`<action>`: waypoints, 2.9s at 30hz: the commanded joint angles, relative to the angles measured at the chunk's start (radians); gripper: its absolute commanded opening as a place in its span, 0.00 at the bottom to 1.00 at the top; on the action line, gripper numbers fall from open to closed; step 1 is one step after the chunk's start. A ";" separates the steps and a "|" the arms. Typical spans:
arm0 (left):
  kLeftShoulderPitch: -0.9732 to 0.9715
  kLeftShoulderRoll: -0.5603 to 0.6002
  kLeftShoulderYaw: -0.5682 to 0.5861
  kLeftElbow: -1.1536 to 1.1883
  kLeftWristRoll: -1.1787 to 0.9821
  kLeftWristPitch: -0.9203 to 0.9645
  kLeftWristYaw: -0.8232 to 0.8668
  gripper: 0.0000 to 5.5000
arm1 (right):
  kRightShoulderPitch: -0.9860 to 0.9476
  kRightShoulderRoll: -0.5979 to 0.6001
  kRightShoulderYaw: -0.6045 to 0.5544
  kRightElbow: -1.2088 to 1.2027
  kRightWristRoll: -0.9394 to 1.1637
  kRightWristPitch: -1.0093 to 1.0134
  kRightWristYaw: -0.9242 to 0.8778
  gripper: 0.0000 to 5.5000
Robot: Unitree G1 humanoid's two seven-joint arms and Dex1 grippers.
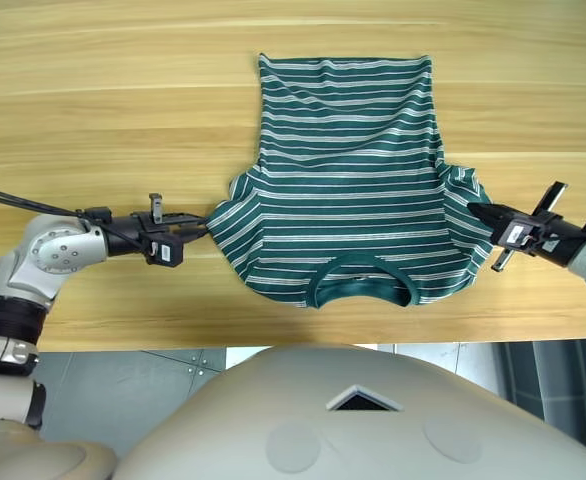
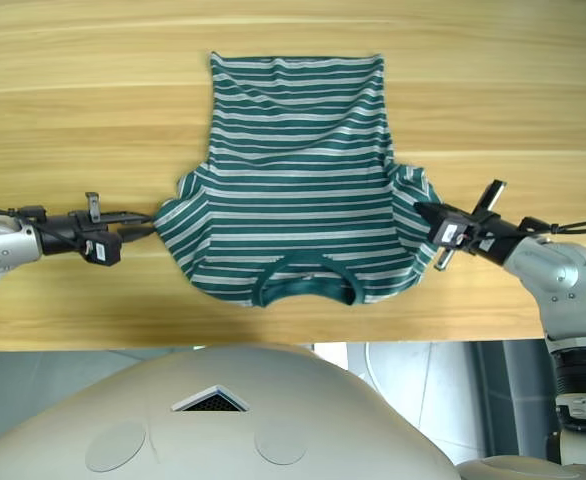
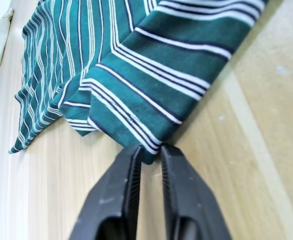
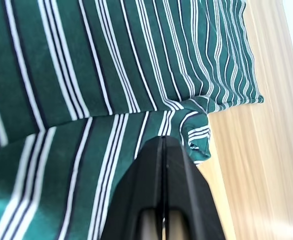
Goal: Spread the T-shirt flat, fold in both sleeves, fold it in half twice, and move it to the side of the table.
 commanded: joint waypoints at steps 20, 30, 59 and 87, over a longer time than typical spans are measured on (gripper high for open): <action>0.005 0.000 0.020 -0.190 -0.134 0.010 0.008 0.01 | 0.001 0.020 -0.001 -0.003 0.001 -0.001 0.010 0.00; -0.047 -0.075 -0.012 -0.200 -0.094 0.038 0.006 0.01 | -0.001 0.026 0.006 -0.011 -0.002 -0.002 0.011 0.00; -0.264 -0.475 -0.205 0.088 0.147 0.123 0.152 0.01 | -0.004 0.043 0.035 -0.029 -0.001 0.003 0.009 0.00; -0.255 -0.473 -0.259 0.105 0.059 0.161 0.078 0.60 | 0.241 -0.066 -0.193 -0.070 -0.188 0.092 -0.104 0.60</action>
